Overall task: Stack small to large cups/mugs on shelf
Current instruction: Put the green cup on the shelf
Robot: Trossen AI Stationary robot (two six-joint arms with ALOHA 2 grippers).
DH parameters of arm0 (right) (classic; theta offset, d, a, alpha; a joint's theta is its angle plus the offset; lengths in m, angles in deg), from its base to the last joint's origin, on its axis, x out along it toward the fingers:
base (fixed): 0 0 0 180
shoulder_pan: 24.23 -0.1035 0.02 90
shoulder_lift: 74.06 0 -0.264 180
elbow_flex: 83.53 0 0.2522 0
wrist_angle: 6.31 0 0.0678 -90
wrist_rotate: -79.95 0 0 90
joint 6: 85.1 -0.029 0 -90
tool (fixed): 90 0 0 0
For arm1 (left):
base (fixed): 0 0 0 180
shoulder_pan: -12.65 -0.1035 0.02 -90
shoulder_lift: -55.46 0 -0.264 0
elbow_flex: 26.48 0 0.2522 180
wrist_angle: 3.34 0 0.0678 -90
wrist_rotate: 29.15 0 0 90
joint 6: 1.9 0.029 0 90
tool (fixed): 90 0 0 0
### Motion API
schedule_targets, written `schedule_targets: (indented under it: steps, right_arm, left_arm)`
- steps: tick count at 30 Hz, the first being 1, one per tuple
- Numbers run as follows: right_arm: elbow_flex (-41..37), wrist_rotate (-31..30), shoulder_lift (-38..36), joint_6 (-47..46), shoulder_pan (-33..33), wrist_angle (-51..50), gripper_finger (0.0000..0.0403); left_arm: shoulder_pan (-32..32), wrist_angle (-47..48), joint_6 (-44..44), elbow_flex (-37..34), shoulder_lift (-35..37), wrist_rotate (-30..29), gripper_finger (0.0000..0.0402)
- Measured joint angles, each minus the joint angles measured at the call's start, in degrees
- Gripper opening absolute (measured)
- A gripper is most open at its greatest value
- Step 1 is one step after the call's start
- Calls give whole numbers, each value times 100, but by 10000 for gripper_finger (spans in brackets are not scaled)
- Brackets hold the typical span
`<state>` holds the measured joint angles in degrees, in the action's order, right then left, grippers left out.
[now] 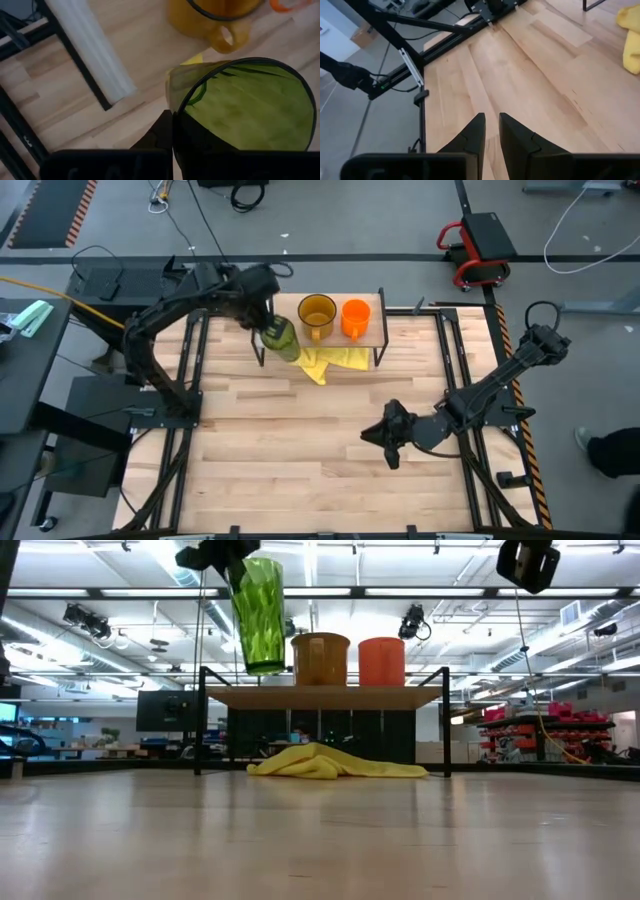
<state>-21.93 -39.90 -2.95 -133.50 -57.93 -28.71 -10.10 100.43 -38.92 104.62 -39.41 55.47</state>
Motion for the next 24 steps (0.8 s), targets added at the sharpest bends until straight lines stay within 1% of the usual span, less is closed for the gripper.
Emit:
schedule_targets:
  steps: [5, 10, 17, 21, 24]
  right_arm:
    - [0, -57, -2, -6, -40, -8, 61]
    - [0, -61, -2, -8, -14, -11, 61]
    - [0, -185, -2, 13, 41, -11, 61]
    - [0, -188, -2, 3, 64, -14, 61]
    - [0, -188, -2, -13, 62, -13, 61]
  left_arm:
    - [-566, -2, 205, 9, -61, 58, 12]
    - [-910, -2, 376, 12, -88, 99, 12]
    - [-1142, -124, 649, 29, -305, 135, 12]
    - [-1219, -403, 772, 36, -403, 189, 12]
    - [-1331, -328, 825, 255, -498, 163, 12]
